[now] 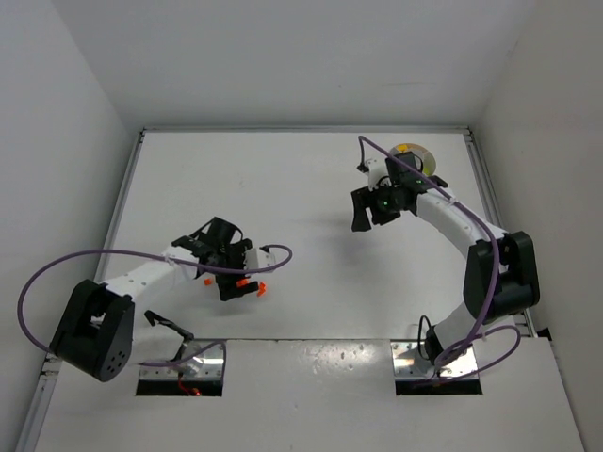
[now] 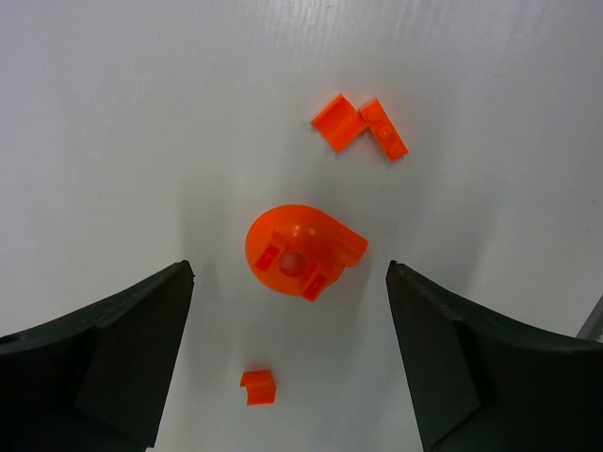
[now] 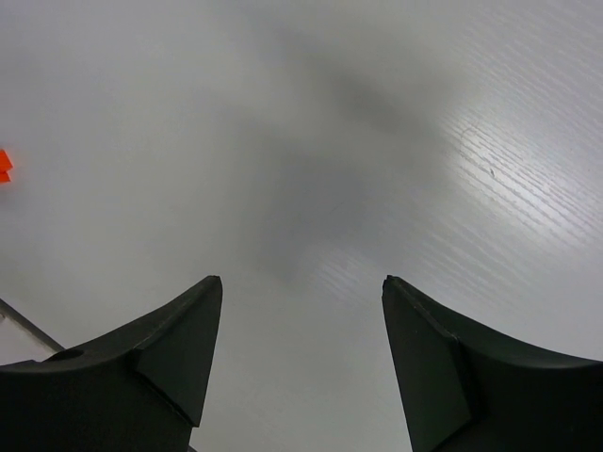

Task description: Sort the legos into containers by color

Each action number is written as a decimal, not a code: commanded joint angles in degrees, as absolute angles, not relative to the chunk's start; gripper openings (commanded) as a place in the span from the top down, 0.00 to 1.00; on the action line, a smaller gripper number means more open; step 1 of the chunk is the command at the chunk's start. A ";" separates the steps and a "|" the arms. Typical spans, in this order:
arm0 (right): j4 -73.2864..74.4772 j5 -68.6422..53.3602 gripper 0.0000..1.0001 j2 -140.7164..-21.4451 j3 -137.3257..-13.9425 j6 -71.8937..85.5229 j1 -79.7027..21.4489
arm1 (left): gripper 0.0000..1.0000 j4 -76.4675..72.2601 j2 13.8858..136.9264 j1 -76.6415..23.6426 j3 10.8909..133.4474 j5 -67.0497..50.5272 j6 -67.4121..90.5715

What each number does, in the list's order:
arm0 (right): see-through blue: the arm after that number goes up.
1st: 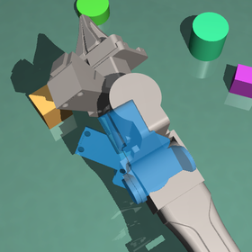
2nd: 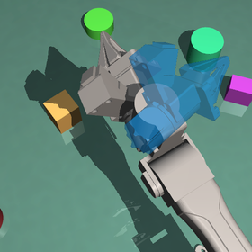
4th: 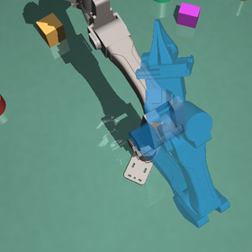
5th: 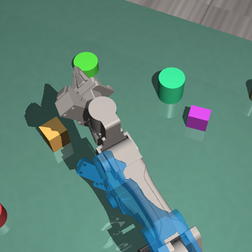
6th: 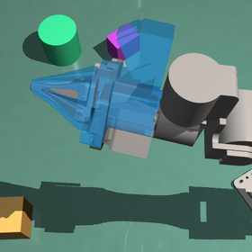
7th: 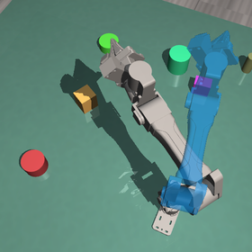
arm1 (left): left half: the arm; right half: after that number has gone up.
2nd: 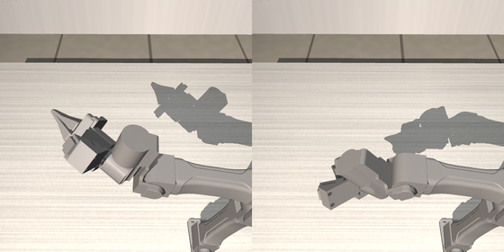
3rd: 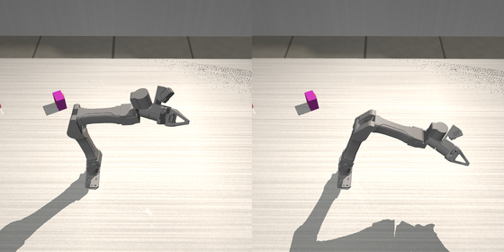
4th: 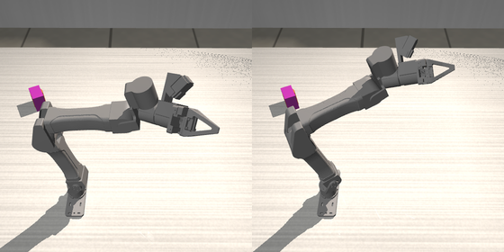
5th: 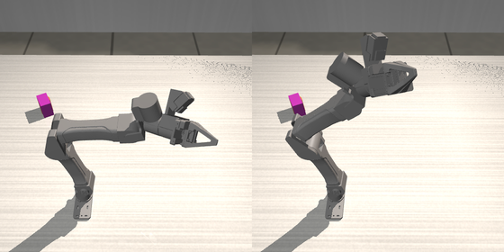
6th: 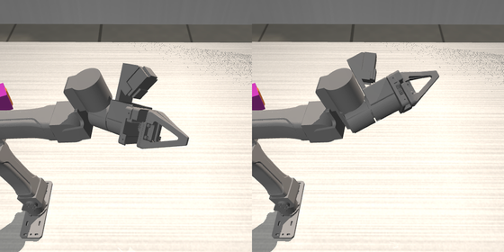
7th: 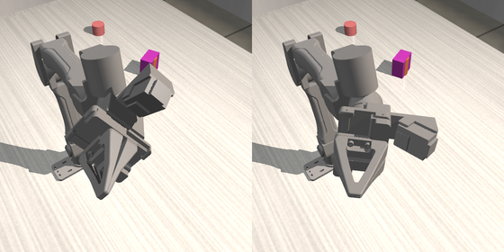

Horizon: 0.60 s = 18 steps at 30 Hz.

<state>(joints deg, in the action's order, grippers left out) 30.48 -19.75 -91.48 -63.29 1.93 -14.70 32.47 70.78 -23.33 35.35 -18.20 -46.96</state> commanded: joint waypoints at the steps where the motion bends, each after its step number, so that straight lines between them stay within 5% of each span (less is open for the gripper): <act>1: 28.92 -21.01 0.30 -89.48 -62.67 2.46 -13.80 | 0.11 28.23 72.15 -24.43 34.45 -19.87 -48.60; 12: 28.92 -21.53 0.29 -89.47 -62.67 2.99 -12.22 | 0.14 22.07 77.34 -24.43 31.56 -15.56 -47.72; 18: 28.92 -21.53 0.29 -90.00 -62.67 2.99 -11.69 | 0.26 20.21 77.34 -24.43 29.71 -14.42 -48.25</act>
<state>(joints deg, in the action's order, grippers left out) 30.24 -20.21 -91.42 -62.26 2.63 -12.38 22.15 76.01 -23.92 32.69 -17.43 -46.30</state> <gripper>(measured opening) 0.703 0.750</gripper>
